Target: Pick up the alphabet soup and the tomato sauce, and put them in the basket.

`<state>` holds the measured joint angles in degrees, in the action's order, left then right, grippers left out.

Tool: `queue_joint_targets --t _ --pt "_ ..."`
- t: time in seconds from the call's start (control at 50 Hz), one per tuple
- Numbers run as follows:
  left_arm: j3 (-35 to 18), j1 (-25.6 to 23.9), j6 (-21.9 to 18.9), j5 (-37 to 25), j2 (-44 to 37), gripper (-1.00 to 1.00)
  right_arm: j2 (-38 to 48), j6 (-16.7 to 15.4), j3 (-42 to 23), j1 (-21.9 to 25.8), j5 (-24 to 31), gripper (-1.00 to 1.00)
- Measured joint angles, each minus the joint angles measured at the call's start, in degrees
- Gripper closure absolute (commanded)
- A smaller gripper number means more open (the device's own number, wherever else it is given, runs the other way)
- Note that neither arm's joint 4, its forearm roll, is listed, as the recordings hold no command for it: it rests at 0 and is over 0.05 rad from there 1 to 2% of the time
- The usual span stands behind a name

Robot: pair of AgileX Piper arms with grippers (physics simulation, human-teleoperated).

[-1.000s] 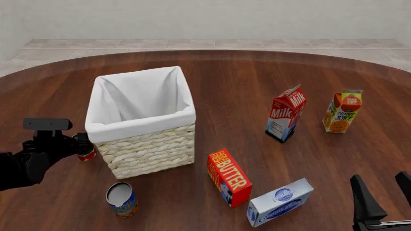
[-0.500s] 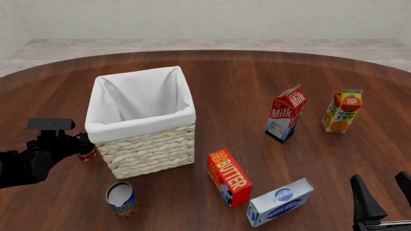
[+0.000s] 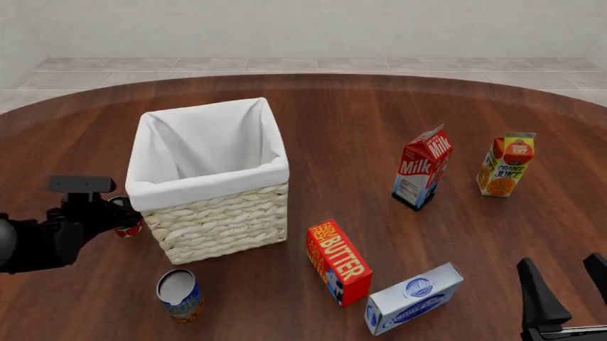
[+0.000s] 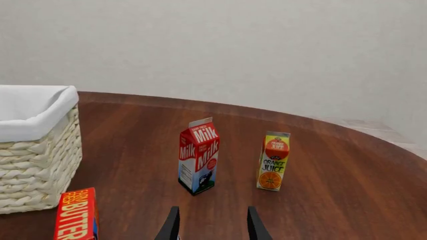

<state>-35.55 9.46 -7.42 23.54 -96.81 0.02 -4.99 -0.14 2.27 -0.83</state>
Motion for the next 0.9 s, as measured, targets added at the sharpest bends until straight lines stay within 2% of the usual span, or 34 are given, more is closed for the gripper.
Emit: queue_joint_targets --t 0.9 --pt "-1.5 0.4 0.2 0.4 -5.4 -1.00 0.0 0.1 0.0 -0.2 0.0 -1.00"
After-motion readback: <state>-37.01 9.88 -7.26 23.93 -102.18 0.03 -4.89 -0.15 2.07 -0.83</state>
